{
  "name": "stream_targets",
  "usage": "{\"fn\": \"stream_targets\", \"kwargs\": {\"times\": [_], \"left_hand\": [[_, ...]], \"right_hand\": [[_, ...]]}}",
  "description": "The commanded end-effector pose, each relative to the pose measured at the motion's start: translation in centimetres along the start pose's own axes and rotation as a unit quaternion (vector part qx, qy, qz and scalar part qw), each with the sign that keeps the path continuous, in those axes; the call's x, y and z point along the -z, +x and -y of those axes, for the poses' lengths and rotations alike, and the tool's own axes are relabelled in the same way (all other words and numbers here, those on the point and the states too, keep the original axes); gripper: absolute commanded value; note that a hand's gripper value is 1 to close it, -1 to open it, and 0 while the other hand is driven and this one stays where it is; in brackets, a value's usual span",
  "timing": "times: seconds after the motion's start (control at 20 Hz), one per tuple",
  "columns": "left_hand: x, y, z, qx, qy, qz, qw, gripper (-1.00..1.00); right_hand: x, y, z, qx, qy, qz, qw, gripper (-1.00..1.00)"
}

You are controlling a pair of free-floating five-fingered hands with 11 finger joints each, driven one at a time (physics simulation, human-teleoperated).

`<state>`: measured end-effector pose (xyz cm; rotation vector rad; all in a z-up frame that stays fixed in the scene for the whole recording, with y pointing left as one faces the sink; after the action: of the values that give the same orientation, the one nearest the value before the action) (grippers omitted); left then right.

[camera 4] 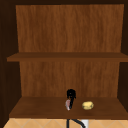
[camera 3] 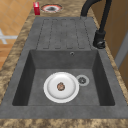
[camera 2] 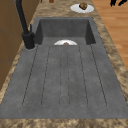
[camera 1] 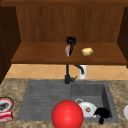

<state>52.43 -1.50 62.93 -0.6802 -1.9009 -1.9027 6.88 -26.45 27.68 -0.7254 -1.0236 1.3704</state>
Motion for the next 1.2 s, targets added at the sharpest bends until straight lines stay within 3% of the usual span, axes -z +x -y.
{"fn": "stream_targets", "kwargs": {"times": [0.0, 0.3, 0.55, 0.9, 1.15], "left_hand": [[-0.3, -0.3, 0.5, 0.002, 0.043, -0.046, 0.998, -1.0], [-0.4, -0.3, 0.5, -0.002, 0.036, -0.053, 0.9979, -1.0], [-0.9, -0.9, 0.5, -0.001, 0.029, -0.043, 0.9987, -1.0], [-1.1, -3.2, 2.0, 0.003, 0.047, -0.038, 0.9982, -1.0], [-1.1, -4.3, 3.6, 0.016, 0.047, -0.033, 0.9982, -1.0]], "right_hand": [[0.0, 0.0, 0.0, 0.0, 0.0, 0.0, 1.0, 0.0], [0.0, 0.0, 0.0, 0.0, 0.0, 0.0, 1.0, 0.0], [0.0, 0.0, 0.0, 0.0, 0.0, 0.0, 1.0, 0.0], [0.0, 0.0, 0.0, 0.0, 0.0, 0.0, 1.0, 0.0], [0.0, 0.0, 0.0, 0.0, 0.0, 0.0, 1.0, 0.0]]}}
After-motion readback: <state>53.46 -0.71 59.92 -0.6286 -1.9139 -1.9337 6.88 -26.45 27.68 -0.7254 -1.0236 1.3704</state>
